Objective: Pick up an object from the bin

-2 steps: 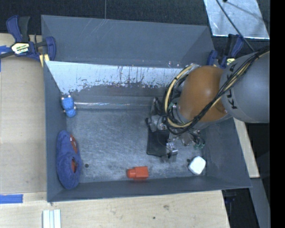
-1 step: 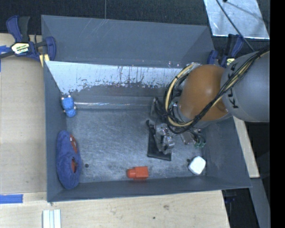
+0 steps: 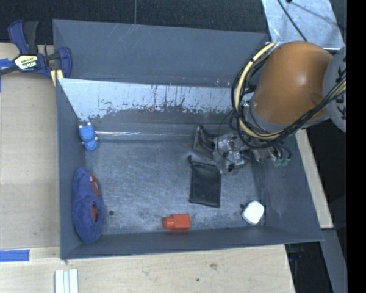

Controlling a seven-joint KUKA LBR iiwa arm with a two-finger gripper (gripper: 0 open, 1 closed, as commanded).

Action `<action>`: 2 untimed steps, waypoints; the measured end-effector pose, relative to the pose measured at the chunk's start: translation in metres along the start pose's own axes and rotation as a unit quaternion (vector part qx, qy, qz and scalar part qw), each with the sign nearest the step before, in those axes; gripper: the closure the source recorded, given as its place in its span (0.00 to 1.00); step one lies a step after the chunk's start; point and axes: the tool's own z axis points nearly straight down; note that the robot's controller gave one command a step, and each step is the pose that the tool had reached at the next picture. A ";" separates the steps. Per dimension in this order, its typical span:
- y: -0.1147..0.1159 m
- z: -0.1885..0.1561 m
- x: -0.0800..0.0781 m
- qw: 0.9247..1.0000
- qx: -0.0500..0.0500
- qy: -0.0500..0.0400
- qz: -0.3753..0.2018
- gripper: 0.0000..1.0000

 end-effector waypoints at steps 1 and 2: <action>0.000 0.005 0.002 1.000 -0.001 0.004 0.000 0.00; -0.029 0.083 0.028 1.000 -0.002 0.009 0.018 0.00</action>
Offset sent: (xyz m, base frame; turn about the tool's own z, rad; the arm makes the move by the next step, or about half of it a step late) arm 0.0000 0.0000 0.0000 0.0000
